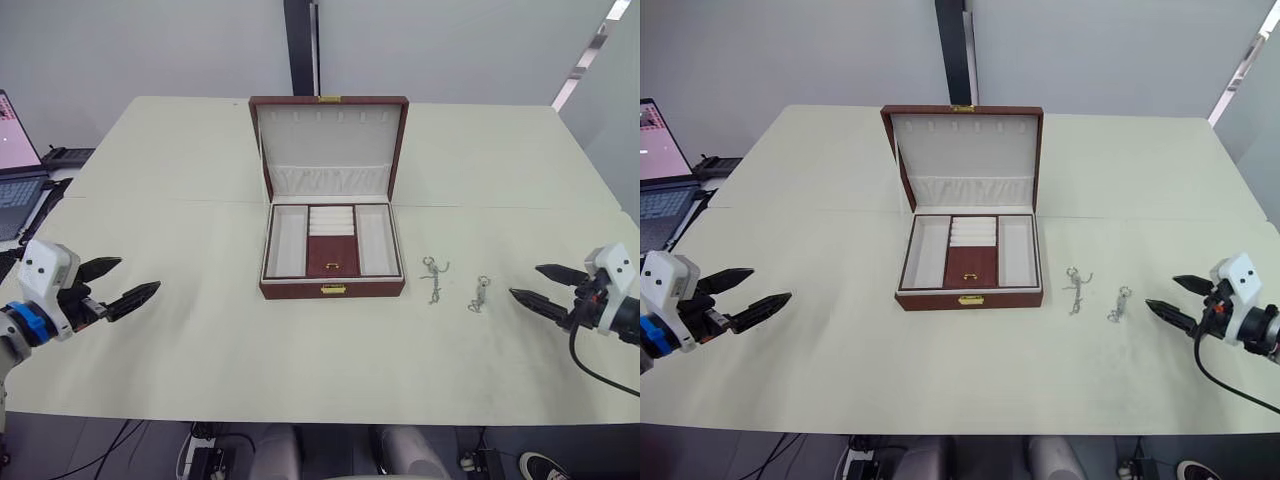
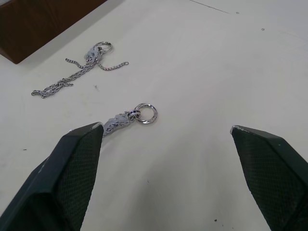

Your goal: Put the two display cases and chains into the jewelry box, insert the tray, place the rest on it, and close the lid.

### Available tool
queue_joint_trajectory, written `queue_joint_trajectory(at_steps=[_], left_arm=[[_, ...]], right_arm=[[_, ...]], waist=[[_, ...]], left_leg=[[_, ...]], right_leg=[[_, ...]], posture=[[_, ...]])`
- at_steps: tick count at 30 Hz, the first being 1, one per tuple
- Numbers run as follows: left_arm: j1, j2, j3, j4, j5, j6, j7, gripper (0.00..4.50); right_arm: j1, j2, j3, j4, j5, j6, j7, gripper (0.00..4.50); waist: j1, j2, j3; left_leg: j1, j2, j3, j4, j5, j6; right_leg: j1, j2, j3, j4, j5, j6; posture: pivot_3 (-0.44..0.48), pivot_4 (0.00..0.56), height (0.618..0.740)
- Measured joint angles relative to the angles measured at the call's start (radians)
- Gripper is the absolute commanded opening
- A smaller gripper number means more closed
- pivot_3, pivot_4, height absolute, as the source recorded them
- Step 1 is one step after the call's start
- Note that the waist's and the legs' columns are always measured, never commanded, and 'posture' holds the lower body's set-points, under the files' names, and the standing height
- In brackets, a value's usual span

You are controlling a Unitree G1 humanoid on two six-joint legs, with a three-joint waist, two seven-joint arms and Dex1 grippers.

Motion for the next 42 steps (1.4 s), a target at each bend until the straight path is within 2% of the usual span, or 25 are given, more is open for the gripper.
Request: queue_joint_trajectory(at_steps=[16, 24, 30, 36, 42], left_arm=[[0.013, -0.005, 0.011, 0.0, 0.014, -0.002, -0.013, 4.5], [0.084, -0.068, -0.062, -0.264, -0.014, 0.042, -0.033, 4.5], [0.073, -0.067, -0.183, -0.418, -0.032, 0.068, -0.107, 4.5], [-0.036, -0.081, -0.303, -0.482, -0.032, 0.05, -0.16, 4.5], [-0.062, -0.125, -0.393, -0.544, -0.03, 0.012, -0.176, 4.5]], right_arm=[[0.023, -0.001, -0.001, 0.011, 0.003, -0.018, -0.035, 4.48], [0.107, 0.122, -0.042, -0.247, 0.087, 0.124, -0.225, 4.48], [0.164, 0.259, -0.005, -0.509, 0.11, 0.227, -0.437, 4.48], [0.182, 0.367, 0.079, -0.597, 0.024, 0.254, -0.629, 4.48], [0.222, 0.447, 0.135, -0.598, -0.097, 0.226, -0.775, 4.48]], waist=[[0.002, 0.0, 0.0], [0.004, 0.0, 0.0], [0.004, 0.0, 0.0], [0.004, 0.0, 0.0], [0.004, 0.0, -0.001]], left_leg=[[0.0, 0.0, 0.0, 0.0, 0.0, 0.0], [0.0, 0.0, -0.001, 0.0, 0.0, 0.0], [0.0, 0.0, -0.001, 0.001, 0.0, -0.001], [0.0, 0.0, -0.001, 0.001, 0.0, -0.001], [0.0, 0.0, -0.001, 0.0, 0.0, -0.001]], right_leg=[[0.0, 0.0, 0.0, 0.001, 0.0, 0.0], [0.001, 0.0, 0.0, 0.001, 0.0, 0.0], [0.001, 0.0, 0.0, 0.003, 0.0, 0.0], [0.001, 0.0, 0.0, 0.003, 0.0, 0.001], [-0.001, 0.0, 0.001, 0.002, 0.0, 0.0]], posture=[[0.0, 0.15, 0.74], [0.0, 0.15, 0.74], [0.0, 0.15, 0.74], [0.0, 0.15, 0.74], [0.0, 0.15, 0.74]])
